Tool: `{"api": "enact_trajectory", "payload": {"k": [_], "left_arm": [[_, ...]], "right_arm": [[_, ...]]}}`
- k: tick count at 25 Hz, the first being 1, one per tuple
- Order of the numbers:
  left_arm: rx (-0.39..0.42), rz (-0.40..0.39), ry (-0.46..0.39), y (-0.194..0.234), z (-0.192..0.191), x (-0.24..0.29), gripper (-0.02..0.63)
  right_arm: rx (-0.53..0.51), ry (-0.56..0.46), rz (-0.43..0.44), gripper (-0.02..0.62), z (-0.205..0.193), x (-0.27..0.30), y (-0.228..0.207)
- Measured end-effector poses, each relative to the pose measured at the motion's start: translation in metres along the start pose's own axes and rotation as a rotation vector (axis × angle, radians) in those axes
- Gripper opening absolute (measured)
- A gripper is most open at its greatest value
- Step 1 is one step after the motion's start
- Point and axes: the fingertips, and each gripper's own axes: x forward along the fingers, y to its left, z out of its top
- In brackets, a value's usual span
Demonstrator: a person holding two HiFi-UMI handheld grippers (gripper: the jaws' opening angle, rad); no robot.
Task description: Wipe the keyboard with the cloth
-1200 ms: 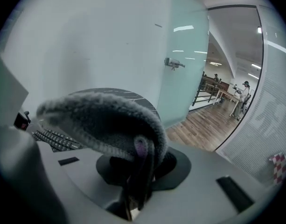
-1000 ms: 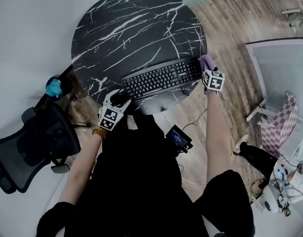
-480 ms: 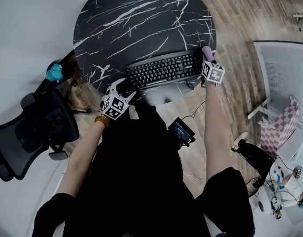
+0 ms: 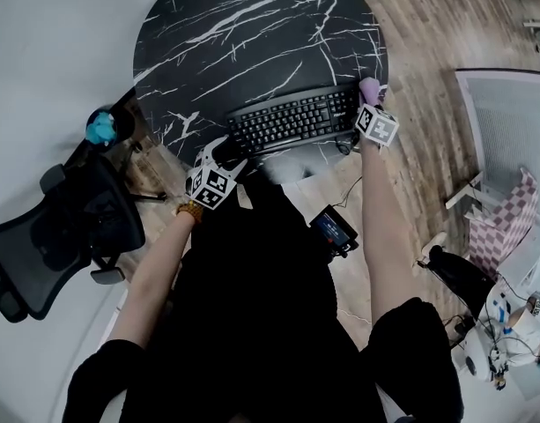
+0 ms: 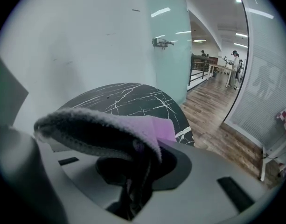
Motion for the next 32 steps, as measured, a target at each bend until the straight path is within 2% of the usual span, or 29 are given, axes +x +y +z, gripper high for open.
{"api": "enact_trajectory", "payload": {"k": [9, 19, 23, 28, 32], "left_arm": [[0.012, -0.006, -0.009, 0.0, -0.001, 0.0, 0.305], [0.016, 0.009, -0.034, 0.0, -0.001, 0.002, 0.307], [0.018, 0.014, -0.037, 0.0, -0.001, 0.001, 0.31], [0.015, 0.016, -0.042, -0.002, -0.003, 0.002, 0.31], [0.026, 0.013, -0.038, -0.002, -0.003, 0.002, 0.31]], "right_arm": [[0.024, -0.021, -0.012, 0.08, -0.006, -0.003, 0.017], [0.069, -0.037, 0.019, 0.08, -0.018, -0.011, 0.037], [0.043, -0.035, 0.041, 0.08, -0.025, -0.014, 0.052], [0.078, -0.035, 0.052, 0.08, -0.035, -0.017, 0.063], [0.061, -0.034, 0.061, 0.08, -0.044, -0.018, 0.075]]}}
